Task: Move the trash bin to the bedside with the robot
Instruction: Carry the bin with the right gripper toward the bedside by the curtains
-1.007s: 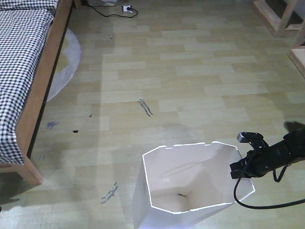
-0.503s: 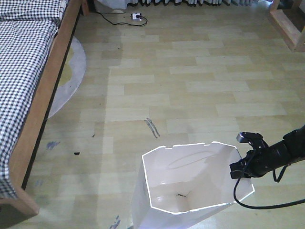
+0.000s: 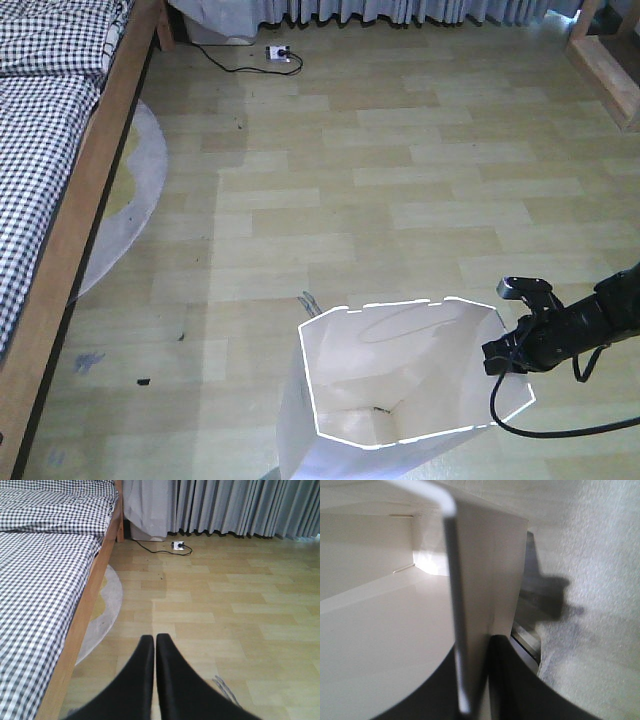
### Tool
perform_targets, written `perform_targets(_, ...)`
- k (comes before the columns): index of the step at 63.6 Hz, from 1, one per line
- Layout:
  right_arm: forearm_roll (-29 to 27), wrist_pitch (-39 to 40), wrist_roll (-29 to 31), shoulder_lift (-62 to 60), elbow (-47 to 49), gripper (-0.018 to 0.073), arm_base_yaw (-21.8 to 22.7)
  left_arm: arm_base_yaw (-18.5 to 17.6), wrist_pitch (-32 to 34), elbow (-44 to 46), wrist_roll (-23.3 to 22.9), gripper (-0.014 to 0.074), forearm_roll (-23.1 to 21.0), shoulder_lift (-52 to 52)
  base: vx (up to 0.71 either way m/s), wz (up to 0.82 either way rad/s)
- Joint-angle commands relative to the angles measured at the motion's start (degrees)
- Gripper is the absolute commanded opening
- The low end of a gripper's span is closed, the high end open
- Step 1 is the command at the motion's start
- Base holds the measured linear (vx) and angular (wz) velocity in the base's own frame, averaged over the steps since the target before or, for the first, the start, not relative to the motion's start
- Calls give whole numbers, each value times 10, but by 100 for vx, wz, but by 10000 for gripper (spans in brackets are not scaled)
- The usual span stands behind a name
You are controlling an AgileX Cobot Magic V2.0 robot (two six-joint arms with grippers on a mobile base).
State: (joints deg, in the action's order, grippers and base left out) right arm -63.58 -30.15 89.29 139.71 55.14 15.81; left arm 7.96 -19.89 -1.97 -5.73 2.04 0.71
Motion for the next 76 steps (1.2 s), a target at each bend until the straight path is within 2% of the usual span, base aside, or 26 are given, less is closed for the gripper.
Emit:
perform_targets(1,-22,-118,-3,-42,3,-5,1,-2,38,-2,-2,-6,-1,8,38,-1)
perform_targets(76,-22,-121,-3,-42,3,-5,1,-2,38,-2,-2,-6,-1,8,36,0)
